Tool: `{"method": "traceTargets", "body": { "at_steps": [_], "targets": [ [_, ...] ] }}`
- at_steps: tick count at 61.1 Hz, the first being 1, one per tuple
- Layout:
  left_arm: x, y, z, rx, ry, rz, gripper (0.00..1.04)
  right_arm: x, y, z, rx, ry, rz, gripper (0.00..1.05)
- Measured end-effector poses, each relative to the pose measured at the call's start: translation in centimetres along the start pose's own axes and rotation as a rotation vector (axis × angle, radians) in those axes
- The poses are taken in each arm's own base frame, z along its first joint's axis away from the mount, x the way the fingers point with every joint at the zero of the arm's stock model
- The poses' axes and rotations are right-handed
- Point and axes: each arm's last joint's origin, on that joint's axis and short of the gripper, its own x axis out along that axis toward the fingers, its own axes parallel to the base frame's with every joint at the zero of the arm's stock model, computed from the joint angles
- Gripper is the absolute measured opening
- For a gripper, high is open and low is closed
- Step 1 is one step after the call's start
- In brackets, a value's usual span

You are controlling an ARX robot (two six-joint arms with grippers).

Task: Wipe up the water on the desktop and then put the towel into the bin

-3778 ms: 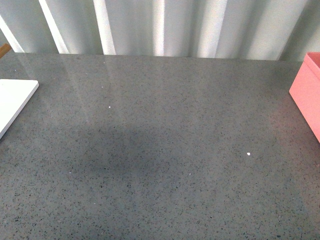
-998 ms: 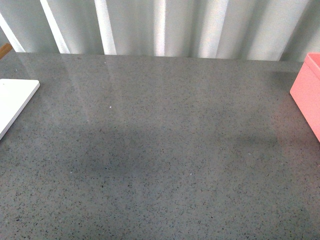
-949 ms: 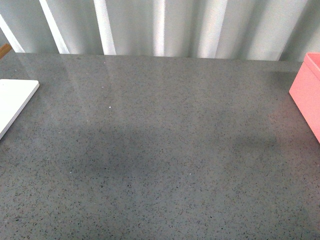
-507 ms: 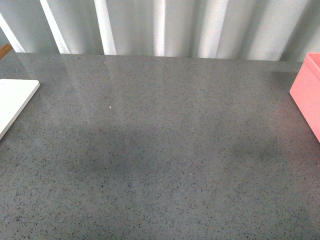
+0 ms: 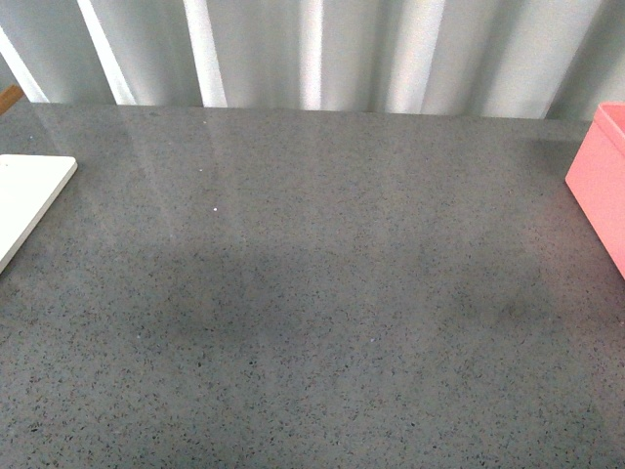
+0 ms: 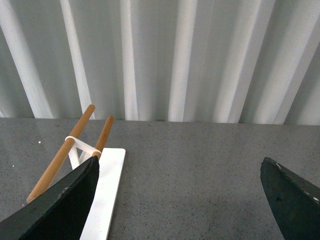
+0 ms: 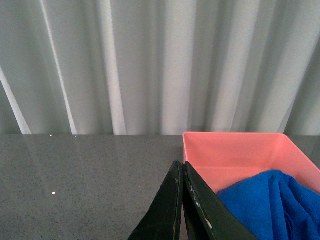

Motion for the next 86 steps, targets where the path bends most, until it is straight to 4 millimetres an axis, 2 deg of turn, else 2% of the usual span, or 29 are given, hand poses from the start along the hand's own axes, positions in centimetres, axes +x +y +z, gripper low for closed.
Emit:
{"method": "traceTargets", "body": {
  "at_steps": [42, 45, 50, 54, 71, 86],
  "targets": [
    [0.0, 0.0, 0.0, 0.000, 0.000, 0.000, 0.98, -1.8, 0.0, -0.3, 0.001, 0.007, -0.002, 0.03],
    [0.0, 0.0, 0.0, 0.000, -0.001, 0.000, 0.98, -1.8, 0.0, -0.3, 0.000, 0.007, -0.002, 0.11],
    [0.0, 0.0, 0.0, 0.000, -0.001, 0.000, 0.98, -1.8, 0.0, -0.3, 0.001, 0.007, -0.002, 0.34],
    [0.0, 0.0, 0.0, 0.000, -0.001, 0.000, 0.98, -1.8, 0.0, -0.3, 0.001, 0.007, -0.002, 0.48],
    [0.0, 0.0, 0.0, 0.000, -0.001, 0.000, 0.98, -1.8, 0.0, -0.3, 0.001, 0.007, -0.002, 0.98],
    [0.0, 0.0, 0.0, 0.000, -0.001, 0.000, 0.98, -1.8, 0.0, -0.3, 0.002, 0.007, -0.002, 0.98]
  ]
}}
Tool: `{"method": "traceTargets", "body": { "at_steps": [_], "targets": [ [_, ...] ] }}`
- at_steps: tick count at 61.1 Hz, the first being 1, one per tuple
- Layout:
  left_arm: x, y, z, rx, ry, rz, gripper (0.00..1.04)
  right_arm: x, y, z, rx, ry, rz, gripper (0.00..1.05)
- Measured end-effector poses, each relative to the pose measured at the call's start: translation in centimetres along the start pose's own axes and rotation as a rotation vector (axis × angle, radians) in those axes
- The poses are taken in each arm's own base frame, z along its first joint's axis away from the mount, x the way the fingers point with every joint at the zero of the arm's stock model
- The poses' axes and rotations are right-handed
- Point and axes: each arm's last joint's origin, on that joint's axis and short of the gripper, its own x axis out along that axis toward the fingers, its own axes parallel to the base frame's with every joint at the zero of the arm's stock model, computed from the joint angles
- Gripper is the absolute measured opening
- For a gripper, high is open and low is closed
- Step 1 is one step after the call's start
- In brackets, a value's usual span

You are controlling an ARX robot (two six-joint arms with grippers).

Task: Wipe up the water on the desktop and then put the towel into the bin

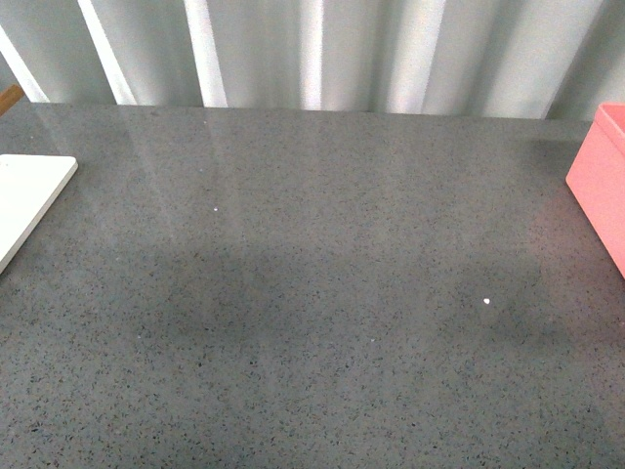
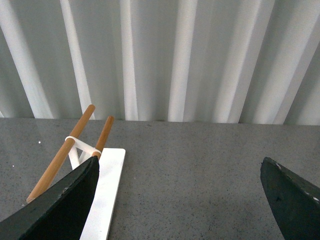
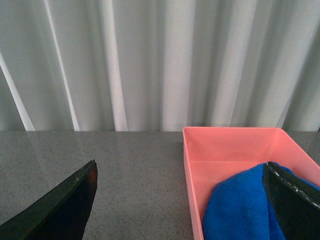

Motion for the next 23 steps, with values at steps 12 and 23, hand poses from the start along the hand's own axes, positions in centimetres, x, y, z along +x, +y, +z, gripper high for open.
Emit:
{"method": "traceTargets", "body": {
  "at_steps": [12, 23],
  "targets": [
    [0.00, 0.00, 0.00, 0.000, 0.000, 0.000, 0.98, 0.00, 0.00, 0.00, 0.000, 0.000, 0.000, 0.98],
    [0.00, 0.00, 0.00, 0.000, 0.000, 0.000, 0.98, 0.00, 0.00, 0.00, 0.000, 0.000, 0.000, 0.98]
  ]
}}
